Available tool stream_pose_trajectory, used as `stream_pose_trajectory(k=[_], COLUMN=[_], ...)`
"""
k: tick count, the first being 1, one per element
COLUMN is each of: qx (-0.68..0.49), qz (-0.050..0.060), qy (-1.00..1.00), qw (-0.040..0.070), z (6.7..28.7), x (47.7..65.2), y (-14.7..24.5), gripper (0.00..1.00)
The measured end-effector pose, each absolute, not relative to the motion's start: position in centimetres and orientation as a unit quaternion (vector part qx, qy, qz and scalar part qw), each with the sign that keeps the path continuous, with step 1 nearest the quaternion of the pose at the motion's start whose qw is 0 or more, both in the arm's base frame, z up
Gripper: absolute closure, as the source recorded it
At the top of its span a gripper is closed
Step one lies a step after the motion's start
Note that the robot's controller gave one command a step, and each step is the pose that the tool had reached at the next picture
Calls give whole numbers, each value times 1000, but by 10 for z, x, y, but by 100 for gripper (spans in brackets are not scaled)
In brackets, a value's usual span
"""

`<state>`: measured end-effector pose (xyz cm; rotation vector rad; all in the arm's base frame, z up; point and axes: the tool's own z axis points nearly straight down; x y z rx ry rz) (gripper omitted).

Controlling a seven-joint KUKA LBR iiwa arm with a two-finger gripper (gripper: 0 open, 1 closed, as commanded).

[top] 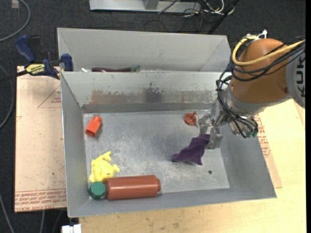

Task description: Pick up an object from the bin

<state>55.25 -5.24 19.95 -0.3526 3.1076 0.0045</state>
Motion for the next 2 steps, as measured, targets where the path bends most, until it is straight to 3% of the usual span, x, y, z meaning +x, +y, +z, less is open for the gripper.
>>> stream_pose_trajectory(k=[1,2], qx=[-112,-133], qz=[2,0], qy=[994,991], qw=[7,14], z=[199,371], x=[552,579], y=[-52,-33], gripper=[100,100])
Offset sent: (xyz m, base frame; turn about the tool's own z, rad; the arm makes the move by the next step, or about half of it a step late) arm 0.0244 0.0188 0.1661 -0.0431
